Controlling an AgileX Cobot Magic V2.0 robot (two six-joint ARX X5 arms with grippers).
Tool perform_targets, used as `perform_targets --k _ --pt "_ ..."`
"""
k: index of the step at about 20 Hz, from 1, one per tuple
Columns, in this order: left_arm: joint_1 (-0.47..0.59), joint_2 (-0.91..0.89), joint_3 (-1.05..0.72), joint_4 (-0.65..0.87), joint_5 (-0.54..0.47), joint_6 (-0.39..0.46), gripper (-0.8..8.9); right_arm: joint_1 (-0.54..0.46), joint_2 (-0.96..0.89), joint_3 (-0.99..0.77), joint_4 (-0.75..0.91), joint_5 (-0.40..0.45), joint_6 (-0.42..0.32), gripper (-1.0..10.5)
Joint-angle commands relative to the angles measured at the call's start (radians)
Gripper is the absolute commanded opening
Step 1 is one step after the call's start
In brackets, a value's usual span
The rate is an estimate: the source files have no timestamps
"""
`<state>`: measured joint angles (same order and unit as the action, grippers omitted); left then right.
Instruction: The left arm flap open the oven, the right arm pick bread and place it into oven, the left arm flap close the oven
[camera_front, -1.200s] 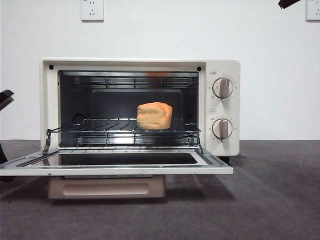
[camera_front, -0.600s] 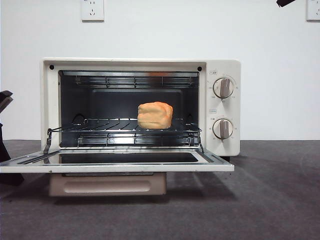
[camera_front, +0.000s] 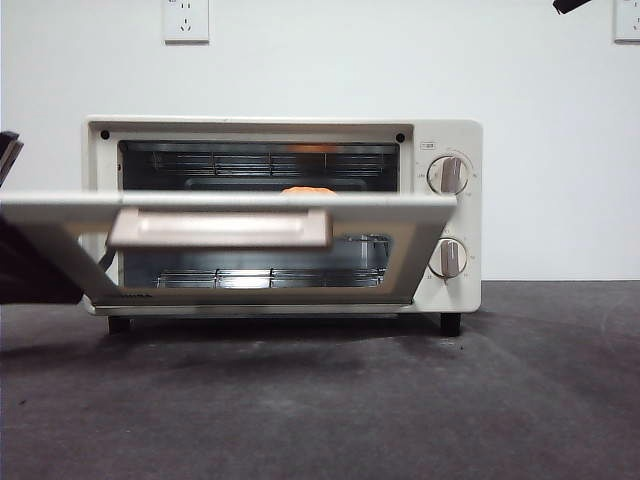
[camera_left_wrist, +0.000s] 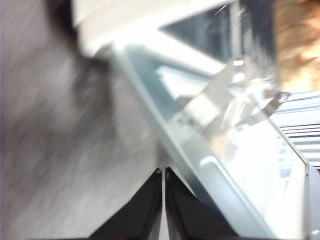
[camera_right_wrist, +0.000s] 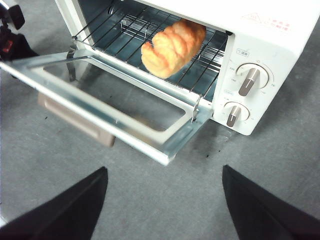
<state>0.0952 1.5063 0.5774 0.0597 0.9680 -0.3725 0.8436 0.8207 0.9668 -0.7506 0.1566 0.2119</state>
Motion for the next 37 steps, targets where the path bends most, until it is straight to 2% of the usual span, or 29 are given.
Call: perform_targets --k 1,6,9,15,20,24,32,37 --pt "-0.001 0.011 0.011 0.095 0.027 -0.079 0.14 0.01 0.007 0.008 0.009 0.002 -0.01 3.6" --pt "0.004 0.011 0.011 0.309 -0.018 -0.203 0.15 0.01 0.007 0.008 0.009 0.002 -0.01 3.6" --pt "0.004 0.011 0.011 0.38 -0.064 -0.225 0.15 0.01 0.008 0.008 0.01 0.002 -0.007 3.6" --pt "0.0 -0.01 0.011 0.377 -0.089 -0.216 0.16 0.01 0.008 0.008 0.01 0.002 -0.007 3.6" --pt "-0.018 -0.113 0.011 0.34 -0.127 -0.199 0.16 0.01 0.008 0.008 0.01 0.002 -0.008 3.6" --pt "-0.043 -0.254 0.014 0.216 -0.204 -0.134 0.16 0.01 0.008 0.008 0.011 0.002 -0.008 3.6" --pt "-0.145 -0.567 0.094 -0.217 -0.421 0.085 0.16 0.01 0.015 0.007 0.027 0.002 -0.007 3.6" --pt "-0.217 -0.692 0.176 -0.428 -0.542 0.168 0.16 0.01 0.035 0.003 0.056 -0.006 -0.006 3.6"
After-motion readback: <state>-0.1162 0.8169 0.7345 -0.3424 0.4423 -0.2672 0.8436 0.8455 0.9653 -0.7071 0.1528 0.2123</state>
